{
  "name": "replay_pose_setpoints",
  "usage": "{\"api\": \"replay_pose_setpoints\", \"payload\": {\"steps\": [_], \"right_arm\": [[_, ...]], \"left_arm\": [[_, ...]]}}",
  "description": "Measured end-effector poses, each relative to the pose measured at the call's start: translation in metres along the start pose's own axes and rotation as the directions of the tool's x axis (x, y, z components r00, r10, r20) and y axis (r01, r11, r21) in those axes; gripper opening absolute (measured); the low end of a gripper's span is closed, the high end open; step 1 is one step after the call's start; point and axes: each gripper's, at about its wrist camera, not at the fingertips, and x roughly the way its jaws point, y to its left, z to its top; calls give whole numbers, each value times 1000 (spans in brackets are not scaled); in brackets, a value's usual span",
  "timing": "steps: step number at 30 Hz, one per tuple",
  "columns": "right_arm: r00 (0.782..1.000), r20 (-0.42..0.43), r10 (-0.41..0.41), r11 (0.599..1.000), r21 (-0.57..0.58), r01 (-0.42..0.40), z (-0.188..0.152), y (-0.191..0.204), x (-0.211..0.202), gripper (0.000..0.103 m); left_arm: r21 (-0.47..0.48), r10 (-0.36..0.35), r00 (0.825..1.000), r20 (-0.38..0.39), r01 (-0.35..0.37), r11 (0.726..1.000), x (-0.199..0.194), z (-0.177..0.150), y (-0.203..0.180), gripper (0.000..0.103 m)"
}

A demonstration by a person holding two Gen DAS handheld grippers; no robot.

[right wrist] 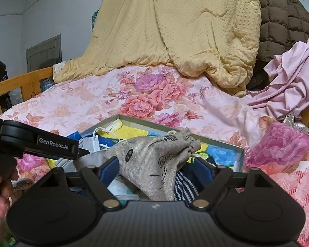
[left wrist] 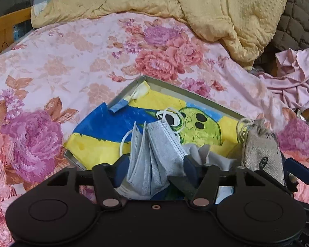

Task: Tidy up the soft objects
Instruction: 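Lower the mask and pouch into the tray and open both grippers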

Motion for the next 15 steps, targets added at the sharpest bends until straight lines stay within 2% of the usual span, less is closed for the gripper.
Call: {"api": "replay_pose_setpoints", "payload": {"steps": [4, 10, 15], "right_arm": [[1000, 10, -8, 1000, 13, 8, 1, -2, -7, 90], [999, 39, -19, 999, 49, 17, 7, -5, -18, 94], [998, 61, -25, 998, 64, 21, 10, -4, -30, 98]], "left_arm": [[25, 2, 1000, 6, -2, 1000, -7, 3, -2, 69], [141, 3, 1000, -7, -2, 990, -30, 9, -9, 77], [154, -10, 1000, 7, 8, 988, -53, 14, -10, 85]]}}
